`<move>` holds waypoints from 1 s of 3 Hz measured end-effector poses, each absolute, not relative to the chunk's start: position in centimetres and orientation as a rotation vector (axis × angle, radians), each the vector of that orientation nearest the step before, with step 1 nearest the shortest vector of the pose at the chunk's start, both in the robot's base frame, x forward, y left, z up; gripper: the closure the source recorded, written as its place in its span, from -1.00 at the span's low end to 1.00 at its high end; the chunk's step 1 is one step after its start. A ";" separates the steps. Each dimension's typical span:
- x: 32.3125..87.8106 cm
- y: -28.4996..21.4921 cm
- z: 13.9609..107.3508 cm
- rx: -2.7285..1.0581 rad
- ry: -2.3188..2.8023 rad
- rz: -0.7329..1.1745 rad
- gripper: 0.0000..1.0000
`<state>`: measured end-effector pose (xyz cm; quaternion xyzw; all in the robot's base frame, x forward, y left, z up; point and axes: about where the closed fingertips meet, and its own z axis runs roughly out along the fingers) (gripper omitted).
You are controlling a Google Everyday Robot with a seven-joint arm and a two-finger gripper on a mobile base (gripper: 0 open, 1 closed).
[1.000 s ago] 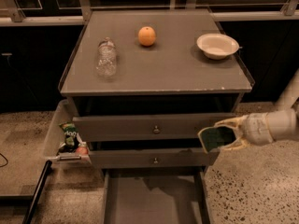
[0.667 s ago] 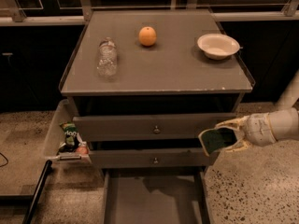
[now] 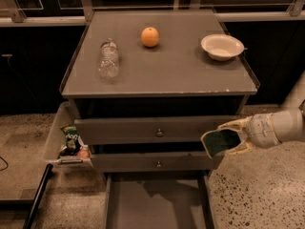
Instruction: Pick sponge from bottom drawer and place on counter
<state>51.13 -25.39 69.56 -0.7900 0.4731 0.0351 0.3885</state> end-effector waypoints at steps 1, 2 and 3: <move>52.6 -24.7 74.2 -2.107 1.194 -0.011 1.00; 55.4 -22.9 79.9 -2.202 1.143 -0.047 1.00; 58.2 -21.0 83.5 -2.266 1.086 0.001 1.00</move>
Offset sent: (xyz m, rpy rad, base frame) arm 0.0906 0.0481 0.2004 -0.2810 -0.0915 0.1708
